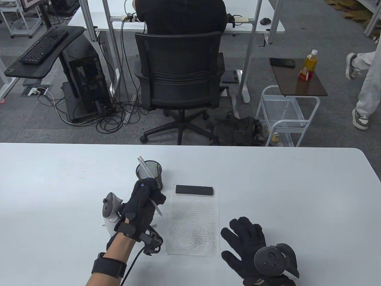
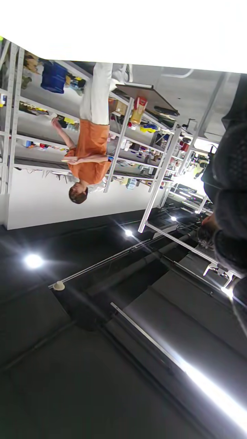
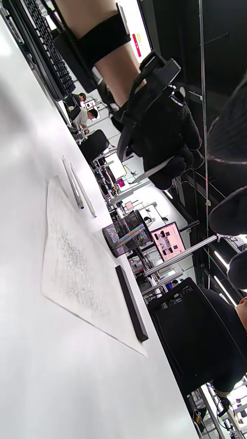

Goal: Press to extend mechanical pencil leads

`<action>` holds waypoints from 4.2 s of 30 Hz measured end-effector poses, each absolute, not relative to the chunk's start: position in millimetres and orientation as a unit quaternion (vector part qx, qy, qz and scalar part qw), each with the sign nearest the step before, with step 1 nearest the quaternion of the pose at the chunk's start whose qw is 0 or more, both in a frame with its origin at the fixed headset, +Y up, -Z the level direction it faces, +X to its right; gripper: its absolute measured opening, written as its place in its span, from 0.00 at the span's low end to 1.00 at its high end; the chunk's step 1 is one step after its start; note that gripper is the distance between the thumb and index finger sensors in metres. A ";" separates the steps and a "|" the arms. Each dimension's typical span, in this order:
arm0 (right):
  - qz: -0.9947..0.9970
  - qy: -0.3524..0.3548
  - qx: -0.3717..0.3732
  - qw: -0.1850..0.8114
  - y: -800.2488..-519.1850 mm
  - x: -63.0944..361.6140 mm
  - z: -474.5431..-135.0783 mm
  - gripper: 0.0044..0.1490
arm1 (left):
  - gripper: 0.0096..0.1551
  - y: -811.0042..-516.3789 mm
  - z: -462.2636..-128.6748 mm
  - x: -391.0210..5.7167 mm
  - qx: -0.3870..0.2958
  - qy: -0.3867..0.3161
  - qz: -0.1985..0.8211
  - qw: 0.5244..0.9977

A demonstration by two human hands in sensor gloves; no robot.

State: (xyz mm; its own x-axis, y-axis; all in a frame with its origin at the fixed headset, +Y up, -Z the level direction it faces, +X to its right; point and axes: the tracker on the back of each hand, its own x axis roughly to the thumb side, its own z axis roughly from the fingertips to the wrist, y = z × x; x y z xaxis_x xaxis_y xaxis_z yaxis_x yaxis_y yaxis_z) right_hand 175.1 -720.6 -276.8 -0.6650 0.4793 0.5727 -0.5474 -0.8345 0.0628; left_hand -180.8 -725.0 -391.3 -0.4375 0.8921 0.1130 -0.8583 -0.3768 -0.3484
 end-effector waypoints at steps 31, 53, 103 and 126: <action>0.913 -0.047 0.293 0.281 -722.5 174.9 -279.6 0.44 | 0.33 -784.5 -393.4 -165.8 -0.021 -0.141 0.897 0.419; 0.913 -0.046 0.293 0.281 -723.1 174.6 -279.6 0.44 | 0.30 -797.6 -397.5 -169.9 -0.013 -0.128 0.881 0.454; 0.913 -0.040 0.293 0.282 -723.8 174.5 -280.0 0.44 | 0.32 -795.6 -396.7 -177.9 0.014 -0.149 0.826 0.543; 0.911 -0.041 0.298 0.283 -724.5 173.2 -278.8 0.43 | 0.33 -710.5 -354.8 -239.8 -0.154 -0.260 0.164 0.939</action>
